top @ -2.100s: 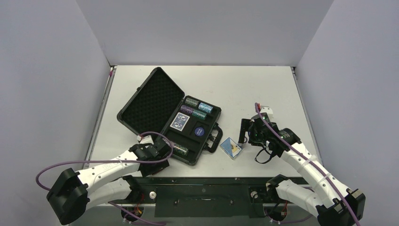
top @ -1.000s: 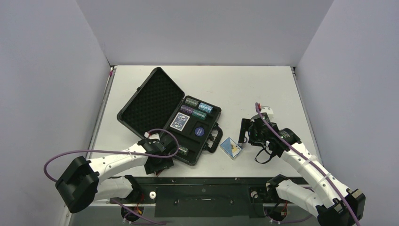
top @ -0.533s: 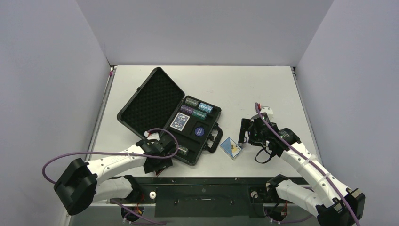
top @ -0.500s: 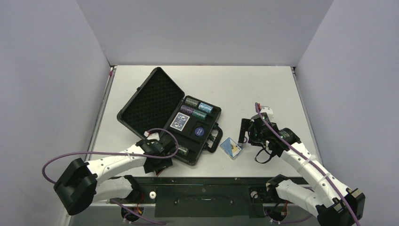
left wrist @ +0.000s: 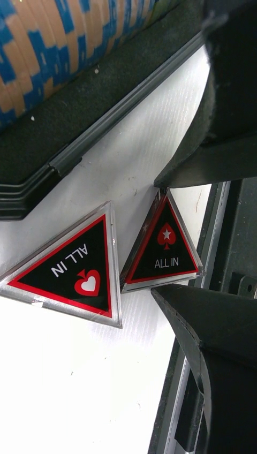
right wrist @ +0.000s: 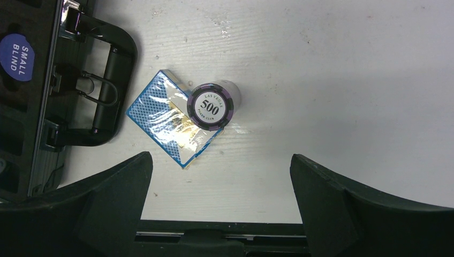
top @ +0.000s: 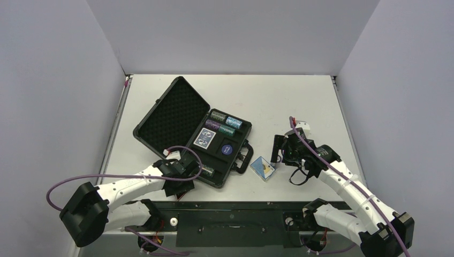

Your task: Pack up texas hold em set

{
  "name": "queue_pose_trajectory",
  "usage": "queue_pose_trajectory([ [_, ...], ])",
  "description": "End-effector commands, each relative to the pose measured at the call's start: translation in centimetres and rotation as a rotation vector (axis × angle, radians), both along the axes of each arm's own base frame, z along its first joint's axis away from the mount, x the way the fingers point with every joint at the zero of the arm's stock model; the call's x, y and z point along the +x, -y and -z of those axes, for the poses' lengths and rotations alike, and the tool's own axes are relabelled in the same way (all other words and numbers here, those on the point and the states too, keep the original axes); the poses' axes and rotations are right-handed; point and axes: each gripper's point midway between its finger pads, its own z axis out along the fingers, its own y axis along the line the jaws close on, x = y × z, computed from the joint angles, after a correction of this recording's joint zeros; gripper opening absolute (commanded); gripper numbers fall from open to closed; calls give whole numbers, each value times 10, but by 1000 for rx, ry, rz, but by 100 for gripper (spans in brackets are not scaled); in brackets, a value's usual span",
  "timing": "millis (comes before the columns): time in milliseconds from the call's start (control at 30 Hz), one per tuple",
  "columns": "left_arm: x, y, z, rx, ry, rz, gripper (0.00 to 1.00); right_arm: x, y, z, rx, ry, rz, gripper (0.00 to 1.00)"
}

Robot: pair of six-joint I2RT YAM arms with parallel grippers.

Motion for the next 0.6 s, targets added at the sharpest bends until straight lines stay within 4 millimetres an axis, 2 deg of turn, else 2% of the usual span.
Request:
queue_pose_trajectory([
  [0, 5, 3, 2, -19, 20, -1, 53, 9, -2, -13, 18, 38, 15, 96],
  [133, 3, 5, 3, -33, 14, -3, 44, 9, -2, -14, 17, 39, 14, 96],
  [267, 2, 7, 0, -50, 13, -11, 39, 9, -2, -14, 18, 41, 15, 96],
  [567, 4, 8, -39, -99, 65, -23, 38, 10, -2, -14, 20, 44, 19, 96],
])
